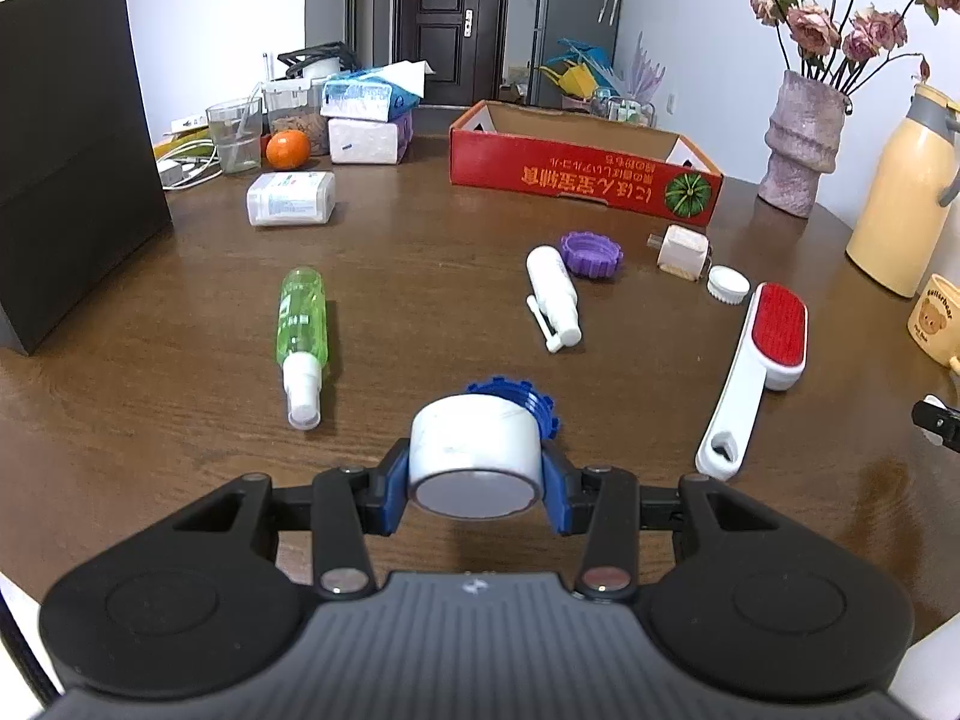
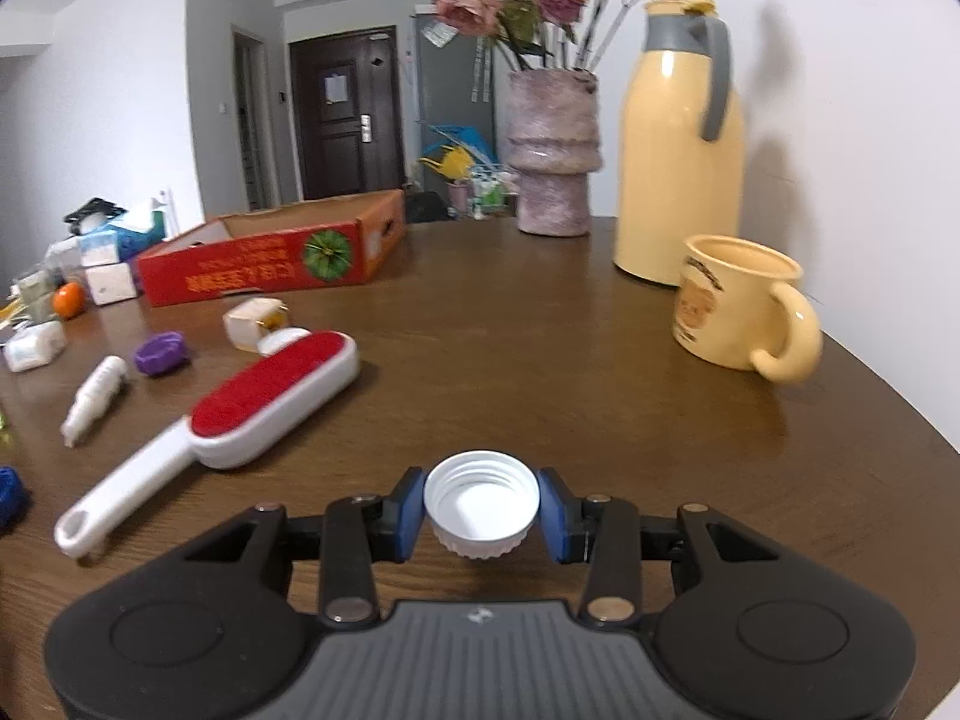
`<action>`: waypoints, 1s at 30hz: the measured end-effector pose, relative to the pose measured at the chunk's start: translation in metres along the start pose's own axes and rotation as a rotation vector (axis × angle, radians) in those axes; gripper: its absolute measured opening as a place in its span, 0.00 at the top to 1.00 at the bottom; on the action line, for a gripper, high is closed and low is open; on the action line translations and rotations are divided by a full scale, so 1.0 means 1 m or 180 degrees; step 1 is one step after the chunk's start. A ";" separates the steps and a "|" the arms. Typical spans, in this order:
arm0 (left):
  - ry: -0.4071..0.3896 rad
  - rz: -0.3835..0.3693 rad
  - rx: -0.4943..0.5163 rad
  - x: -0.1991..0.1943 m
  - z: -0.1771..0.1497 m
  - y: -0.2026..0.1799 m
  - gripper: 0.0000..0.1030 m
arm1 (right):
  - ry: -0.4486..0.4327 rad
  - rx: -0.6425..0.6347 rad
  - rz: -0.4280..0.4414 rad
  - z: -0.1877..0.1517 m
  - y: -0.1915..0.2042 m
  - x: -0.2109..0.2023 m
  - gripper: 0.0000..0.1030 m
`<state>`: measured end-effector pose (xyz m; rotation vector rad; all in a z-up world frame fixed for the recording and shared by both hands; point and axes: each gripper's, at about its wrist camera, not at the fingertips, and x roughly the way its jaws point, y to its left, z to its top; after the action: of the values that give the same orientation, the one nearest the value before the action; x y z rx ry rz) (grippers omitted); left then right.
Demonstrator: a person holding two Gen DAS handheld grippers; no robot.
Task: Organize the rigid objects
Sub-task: 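Carry the tape roll in the left tool and cap in the right tool over the cardboard box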
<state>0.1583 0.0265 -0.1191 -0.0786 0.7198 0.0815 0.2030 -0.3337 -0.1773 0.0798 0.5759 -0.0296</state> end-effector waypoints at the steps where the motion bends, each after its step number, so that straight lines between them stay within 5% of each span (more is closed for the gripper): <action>1: -0.0018 -0.0004 -0.0002 -0.001 0.002 0.000 0.58 | -0.0010 -0.0021 0.0026 0.002 0.003 -0.001 0.62; 30: -0.0469 -0.0101 -0.0357 0.026 0.096 0.010 0.57 | -0.0252 -0.0178 0.0788 0.097 0.121 0.031 0.62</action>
<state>0.2394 0.0475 -0.0647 -0.1892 0.5664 0.0963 0.2879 -0.2211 -0.1055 0.0948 0.4842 0.2230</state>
